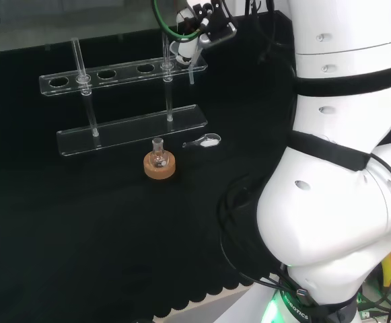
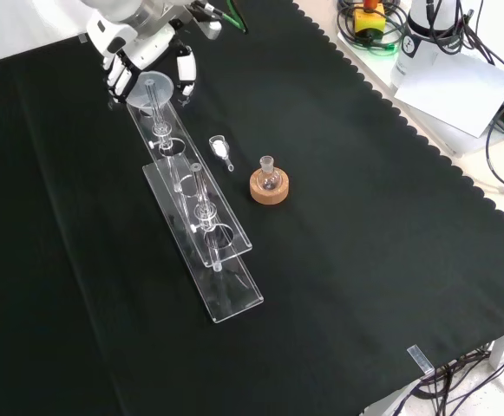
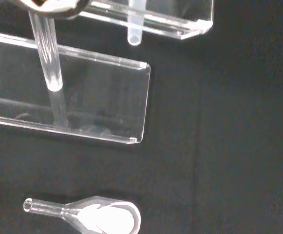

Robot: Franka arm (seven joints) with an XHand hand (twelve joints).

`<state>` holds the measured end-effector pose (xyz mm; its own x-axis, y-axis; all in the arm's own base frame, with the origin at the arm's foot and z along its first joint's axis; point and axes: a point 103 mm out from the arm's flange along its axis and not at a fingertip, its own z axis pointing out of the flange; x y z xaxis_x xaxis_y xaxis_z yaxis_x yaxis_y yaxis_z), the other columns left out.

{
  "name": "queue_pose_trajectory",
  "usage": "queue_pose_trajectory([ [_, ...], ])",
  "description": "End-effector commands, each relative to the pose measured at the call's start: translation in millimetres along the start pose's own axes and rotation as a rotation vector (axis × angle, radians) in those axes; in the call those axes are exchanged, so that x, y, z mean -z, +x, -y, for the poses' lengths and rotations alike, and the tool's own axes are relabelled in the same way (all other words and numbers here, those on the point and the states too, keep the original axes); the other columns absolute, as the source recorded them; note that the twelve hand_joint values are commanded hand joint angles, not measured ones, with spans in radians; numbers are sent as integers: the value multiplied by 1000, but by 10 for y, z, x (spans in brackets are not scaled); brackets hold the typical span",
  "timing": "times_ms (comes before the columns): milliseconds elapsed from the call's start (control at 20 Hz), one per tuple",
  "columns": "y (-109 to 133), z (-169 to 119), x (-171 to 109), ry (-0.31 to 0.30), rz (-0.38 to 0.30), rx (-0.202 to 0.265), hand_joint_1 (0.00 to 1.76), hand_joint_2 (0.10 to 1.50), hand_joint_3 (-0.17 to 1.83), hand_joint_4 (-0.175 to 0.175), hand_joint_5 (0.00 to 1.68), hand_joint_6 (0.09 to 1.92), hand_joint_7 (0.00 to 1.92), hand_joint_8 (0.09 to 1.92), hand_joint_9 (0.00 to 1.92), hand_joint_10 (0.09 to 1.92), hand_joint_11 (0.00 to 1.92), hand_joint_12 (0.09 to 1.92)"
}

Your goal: Pick up the funnel from the transparent funnel stand.

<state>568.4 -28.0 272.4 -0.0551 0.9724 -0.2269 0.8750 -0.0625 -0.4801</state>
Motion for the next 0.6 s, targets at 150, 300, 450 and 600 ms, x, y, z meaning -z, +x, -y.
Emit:
queue_pose_trajectory([
  [150,23,230,264,-79,51,-19,853,694,650,-47,575,109,410,713,755,584,454,1388],
  [300,-1,355,363,-108,71,-27,871,694,658,-42,628,176,490,699,828,543,479,1356],
  [450,-15,497,456,-128,85,-41,891,695,663,-33,639,391,583,667,916,471,508,1329],
  [600,-41,652,522,-145,90,-56,901,695,670,-27,627,570,642,665,971,446,543,1303],
])
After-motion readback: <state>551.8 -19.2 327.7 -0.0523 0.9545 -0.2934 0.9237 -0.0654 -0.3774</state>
